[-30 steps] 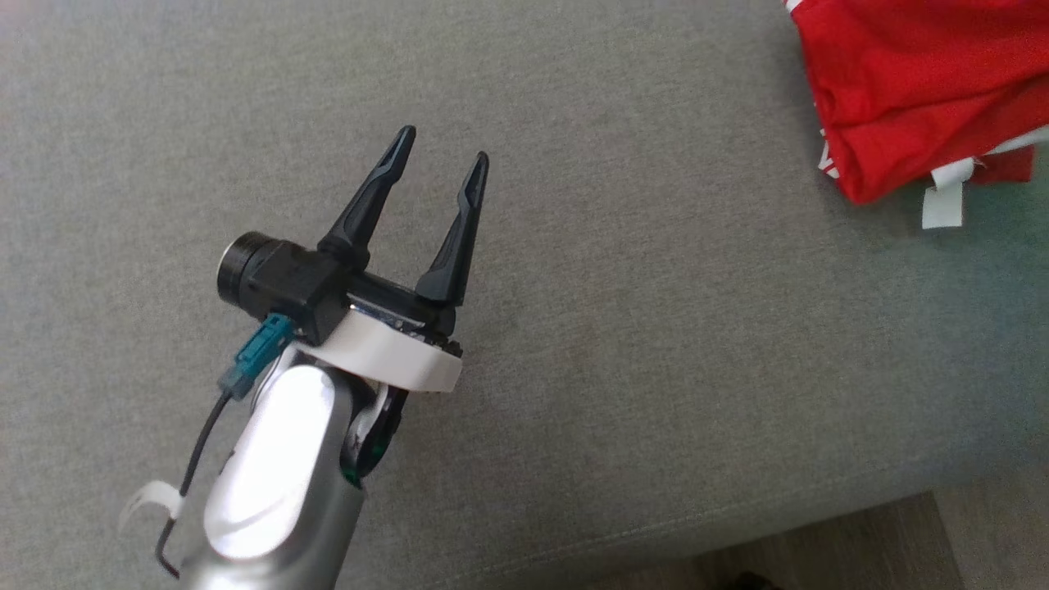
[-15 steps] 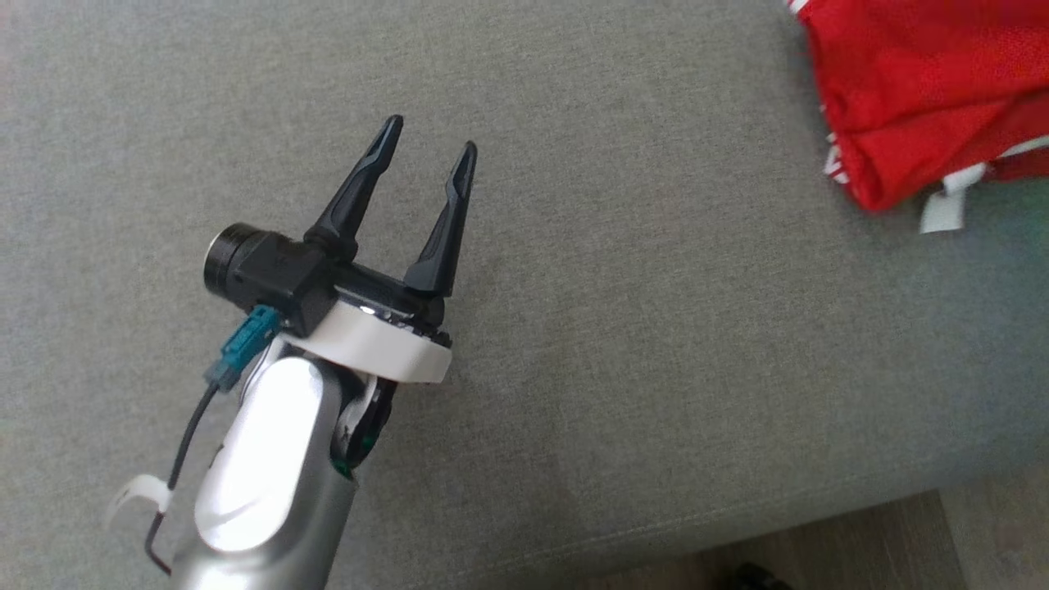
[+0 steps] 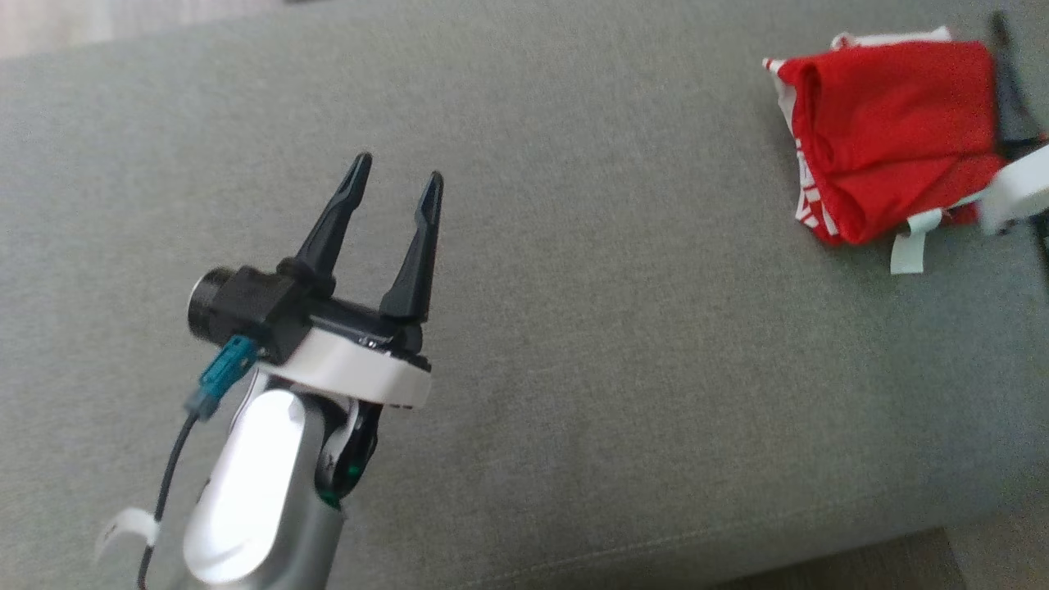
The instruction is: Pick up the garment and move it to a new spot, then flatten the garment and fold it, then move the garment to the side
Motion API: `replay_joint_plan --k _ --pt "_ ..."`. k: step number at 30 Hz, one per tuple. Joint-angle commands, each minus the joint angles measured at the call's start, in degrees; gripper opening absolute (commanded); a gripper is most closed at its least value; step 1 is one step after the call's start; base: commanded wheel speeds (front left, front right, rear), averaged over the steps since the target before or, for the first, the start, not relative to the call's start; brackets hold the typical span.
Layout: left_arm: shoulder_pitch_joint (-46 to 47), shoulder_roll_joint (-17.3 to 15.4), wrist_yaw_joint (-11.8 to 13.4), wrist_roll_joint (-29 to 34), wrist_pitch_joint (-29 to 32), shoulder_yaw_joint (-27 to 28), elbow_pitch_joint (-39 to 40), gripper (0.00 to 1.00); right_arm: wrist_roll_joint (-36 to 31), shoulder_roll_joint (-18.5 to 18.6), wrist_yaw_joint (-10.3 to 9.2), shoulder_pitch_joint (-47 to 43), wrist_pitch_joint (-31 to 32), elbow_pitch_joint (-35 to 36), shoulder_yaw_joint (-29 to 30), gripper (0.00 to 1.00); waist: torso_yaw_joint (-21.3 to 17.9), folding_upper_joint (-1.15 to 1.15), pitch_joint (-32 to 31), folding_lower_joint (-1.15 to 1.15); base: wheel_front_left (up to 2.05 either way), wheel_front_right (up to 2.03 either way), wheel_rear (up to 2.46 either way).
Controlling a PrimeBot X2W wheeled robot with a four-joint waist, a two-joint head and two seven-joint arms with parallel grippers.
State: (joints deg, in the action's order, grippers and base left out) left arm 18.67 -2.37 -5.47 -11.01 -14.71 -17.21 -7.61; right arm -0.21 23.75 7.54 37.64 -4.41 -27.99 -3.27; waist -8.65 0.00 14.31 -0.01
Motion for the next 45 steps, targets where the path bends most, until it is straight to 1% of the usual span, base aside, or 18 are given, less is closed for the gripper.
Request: replay_joint_plan --k 1,6,9,15,19,23,25,28,41,45 --pt "0.6 -0.5 0.4 -0.4 -0.3 2.4 2.3 1.00 1.0 -0.4 -0.05 -0.8 -0.8 3.1 -0.2 1.00 1.2 0.00 -2.3 0.01 0.00 0.00 0.00" --pt "-2.1 -0.5 1.2 -0.9 -0.3 5.0 2.9 1.00 3.8 -6.3 -0.05 -6.8 -2.2 10.1 0.4 1.00 3.2 0.00 -5.8 0.01 0.00 0.00 0.00" --pt "-4.0 -0.5 1.5 -1.2 -0.3 6.5 3.0 1.00 4.9 -9.8 -0.05 -10.9 -3.5 12.7 0.6 1.00 4.5 0.00 -7.8 0.01 0.00 0.00 0.00" --pt "-9.0 -0.5 1.9 -1.3 -0.3 8.2 2.3 1.00 5.6 -16.4 -0.05 -18.6 -6.3 12.6 1.5 1.00 6.5 0.00 -11.2 0.01 0.00 0.00 0.00" --pt "-12.1 -0.5 2.3 -1.7 -0.3 9.1 1.8 1.00 5.0 -19.1 -0.05 -22.6 -8.4 12.1 1.8 1.00 7.2 0.00 -12.5 0.01 0.00 0.00 0.00" --pt "-14.6 -0.5 2.5 -2.1 -0.3 9.4 1.3 1.00 4.9 -20.4 -0.05 -26.0 -9.7 11.4 2.5 1.00 7.6 0.00 -13.3 0.01 0.00 0.00 0.00" --pt "-15.4 -0.5 3.1 -2.7 -0.3 9.8 1.2 1.00 4.3 -20.7 -0.05 -27.1 -10.1 11.3 2.2 1.00 7.6 0.00 -13.5 0.01 0.00 0.00 0.00" --pt "-16.2 -0.5 3.5 -2.4 -0.3 9.9 1.0 1.00 5.2 -20.8 -0.05 -28.3 -10.4 11.0 1.6 1.00 7.7 0.00 -13.6 0.01 0.00 0.00 0.00" --pt "-16.1 -0.5 5.4 -2.7 -0.3 11.2 2.0 1.00 6.6 -20.9 -0.05 -28.7 -10.6 11.8 0.5 1.00 7.5 0.00 -13.4 0.01 0.00 0.00 0.00" --pt "-16.0 -0.5 5.5 -1.9 -0.3 11.2 1.5 1.00 6.7 -20.9 -0.05 -28.8 -10.6 12.1 0.5 1.00 7.4 0.00 -13.3 0.01 0.00 0.00 0.00"
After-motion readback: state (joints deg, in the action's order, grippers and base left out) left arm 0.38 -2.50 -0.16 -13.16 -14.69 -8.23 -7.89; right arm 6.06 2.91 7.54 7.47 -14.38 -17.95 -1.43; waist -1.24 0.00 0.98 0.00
